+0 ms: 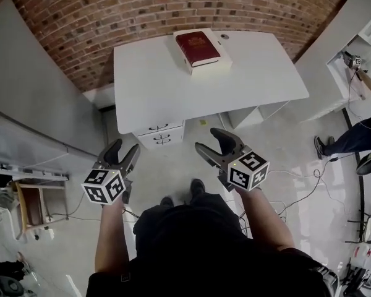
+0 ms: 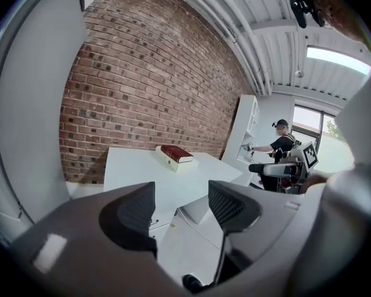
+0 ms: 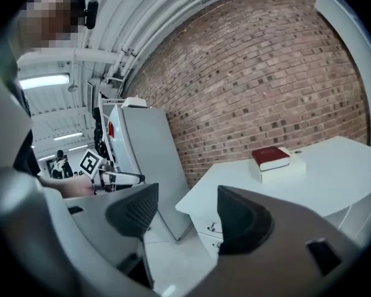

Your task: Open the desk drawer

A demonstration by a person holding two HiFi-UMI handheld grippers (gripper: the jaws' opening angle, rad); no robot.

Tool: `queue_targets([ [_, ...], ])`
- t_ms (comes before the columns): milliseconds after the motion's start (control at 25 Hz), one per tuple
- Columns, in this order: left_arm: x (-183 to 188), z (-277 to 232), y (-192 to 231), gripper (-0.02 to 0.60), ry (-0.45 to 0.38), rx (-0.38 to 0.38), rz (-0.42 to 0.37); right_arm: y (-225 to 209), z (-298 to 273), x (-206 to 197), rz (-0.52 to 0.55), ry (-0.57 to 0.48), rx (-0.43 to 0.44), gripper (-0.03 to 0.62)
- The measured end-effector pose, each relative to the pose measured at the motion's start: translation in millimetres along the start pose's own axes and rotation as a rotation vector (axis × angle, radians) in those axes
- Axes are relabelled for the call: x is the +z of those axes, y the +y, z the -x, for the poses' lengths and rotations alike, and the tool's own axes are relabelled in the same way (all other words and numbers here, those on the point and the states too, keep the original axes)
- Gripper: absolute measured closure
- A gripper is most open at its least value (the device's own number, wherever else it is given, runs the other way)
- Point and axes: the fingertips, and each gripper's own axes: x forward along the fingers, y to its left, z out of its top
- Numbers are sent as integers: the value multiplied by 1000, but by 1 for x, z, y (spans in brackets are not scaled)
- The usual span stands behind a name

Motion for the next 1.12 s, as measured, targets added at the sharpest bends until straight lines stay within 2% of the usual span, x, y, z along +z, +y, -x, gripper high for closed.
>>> queue_targets([
  [240, -13, -36, -40, 308, 25, -4, 40, -37, 0, -20, 46, 74, 66, 326],
  [440, -42, -41, -48, 308, 69, -43, 76, -30, -4, -39, 60, 108, 81, 326],
  [640, -65, -29, -32, 310, 66, -46, 127, -6, -27, -70, 115, 224, 111, 327],
  [880, -95, -10, 6, 310, 92, -20, 140, 26, -65, -90, 146, 289, 160, 335],
  [1120, -131, -11, 36, 313, 91, 18, 195, 21, -109, -128, 177, 368, 155, 339],
])
